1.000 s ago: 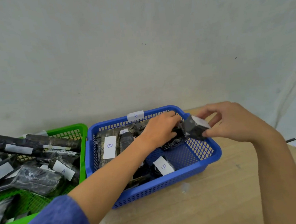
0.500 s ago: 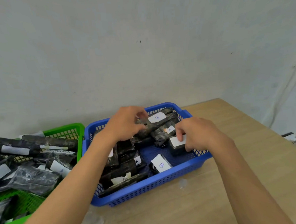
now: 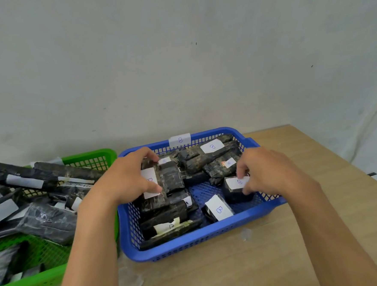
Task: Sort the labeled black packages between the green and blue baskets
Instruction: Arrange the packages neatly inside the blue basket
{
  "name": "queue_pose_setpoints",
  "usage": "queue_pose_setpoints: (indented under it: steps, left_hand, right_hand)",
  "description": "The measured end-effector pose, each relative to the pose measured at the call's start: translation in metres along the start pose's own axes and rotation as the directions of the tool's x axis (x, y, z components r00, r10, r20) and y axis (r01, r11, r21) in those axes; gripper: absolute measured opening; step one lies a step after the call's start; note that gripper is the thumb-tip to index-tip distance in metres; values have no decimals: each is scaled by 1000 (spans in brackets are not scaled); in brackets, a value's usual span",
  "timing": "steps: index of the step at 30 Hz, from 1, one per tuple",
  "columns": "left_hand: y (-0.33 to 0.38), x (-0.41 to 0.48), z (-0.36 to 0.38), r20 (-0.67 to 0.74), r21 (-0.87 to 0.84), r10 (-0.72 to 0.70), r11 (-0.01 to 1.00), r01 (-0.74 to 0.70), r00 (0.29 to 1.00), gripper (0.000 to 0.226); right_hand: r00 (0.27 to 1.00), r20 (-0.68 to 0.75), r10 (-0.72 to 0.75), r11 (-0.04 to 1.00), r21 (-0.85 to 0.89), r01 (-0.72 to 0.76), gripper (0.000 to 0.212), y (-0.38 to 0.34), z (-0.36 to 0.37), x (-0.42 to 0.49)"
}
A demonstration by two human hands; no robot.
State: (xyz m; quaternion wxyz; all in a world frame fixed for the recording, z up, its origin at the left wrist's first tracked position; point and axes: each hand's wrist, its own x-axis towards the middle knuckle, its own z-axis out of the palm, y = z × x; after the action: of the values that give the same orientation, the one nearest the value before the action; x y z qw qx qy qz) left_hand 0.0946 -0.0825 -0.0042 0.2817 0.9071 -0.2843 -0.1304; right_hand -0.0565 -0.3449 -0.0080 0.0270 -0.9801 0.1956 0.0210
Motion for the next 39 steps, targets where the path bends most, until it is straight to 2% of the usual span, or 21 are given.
queue_pose_setpoints:
  steps: [2, 4, 5, 7, 9, 11, 13, 17, 19, 21, 23, 25, 27, 30, 34, 36, 38, 39]
  left_hand:
    - [-2, 3, 2, -25, -55, 3, 998, -5, 1000, 65]
    - [-6, 5, 3, -62, -104, 8, 994, -14, 998, 66]
    - [-8, 6, 3, -91, -118, 17, 993, -28, 996, 62]
    - [-13, 8, 3, -176, -156, 43, 985, -70, 984, 48]
    - [-17, 11, 3, -259, -226, 61, 967, -122, 964, 35]
    - [-19, 13, 2, -317, -309, 43, 940, -147, 947, 30]
    - [-20, 14, 1, -371, -383, -5, 912, -149, 929, 29]
    - [-19, 16, 1, -407, -531, -94, 834, -151, 908, 33]
    - [-19, 17, 2, -395, -568, -112, 810, -147, 912, 31]
    - [-18, 18, 3, -381, -590, -119, 795, -141, 917, 25]
    - [-13, 17, 3, -360, -609, -127, 783, -129, 924, 19]
    - [-9, 16, 4, -341, -622, -130, 774, -119, 931, 16]
    - [-7, 15, 3, -322, -628, -126, 770, -112, 938, 15]
    - [-5, 14, 4, -301, -647, -121, 755, -109, 946, 16]
    - [-3, 13, 4, -274, -660, -124, 745, -93, 954, 16]
    - [0, 12, 5, -266, -638, -110, 765, -89, 958, 15]
    - [3, 10, 6, -259, -634, -92, 767, -98, 961, 14]
    - [6, 9, 6, -240, -660, -70, 743, -110, 968, 14]
  right_hand:
    - [989, -136, -59, 979, 188, 84, 25, -6, -1, 1]
    - [988, -88, -127, 920, 362, 150, 29, -20, 2, 0]
    - [985, -18, -169, 919, 359, 164, 35, -27, 7, 0]
    - [973, 106, -205, 956, 234, 176, 51, -40, 20, 0]
    - [971, 138, -195, 974, 140, 176, 62, -46, 28, 1]
    - [970, 120, -212, 973, 123, 198, 61, -49, 28, 1]
    - [966, 89, -242, 960, 164, 225, 53, -47, 19, -1]
    - [966, -45, -256, 887, 386, 254, 40, -18, -12, -13]
    - [958, -24, -287, 866, 421, 270, 44, -2, -25, -20]
    - [939, 84, -332, 854, 450, 262, 45, 5, -28, -23]
    - [921, 187, -341, 874, 424, 238, 46, 2, -23, -22]
    - [916, 242, -321, 920, 310, 241, 49, -4, -14, -17]
    - [922, 273, -276, 952, 212, 222, 50, -7, -5, -11]
    - [940, 288, -184, 977, 162, 142, 48, -3, 4, -5]
    - [927, 339, -160, 986, 98, 134, 48, 2, 5, -1]
    - [950, 252, -184, 977, 153, 148, 39, 7, -1, -1]
    - [983, -38, -178, 923, 340, 180, 28, 7, -5, 0]
    - [973, -182, -145, 869, 447, 213, 35, 4, -6, 0]
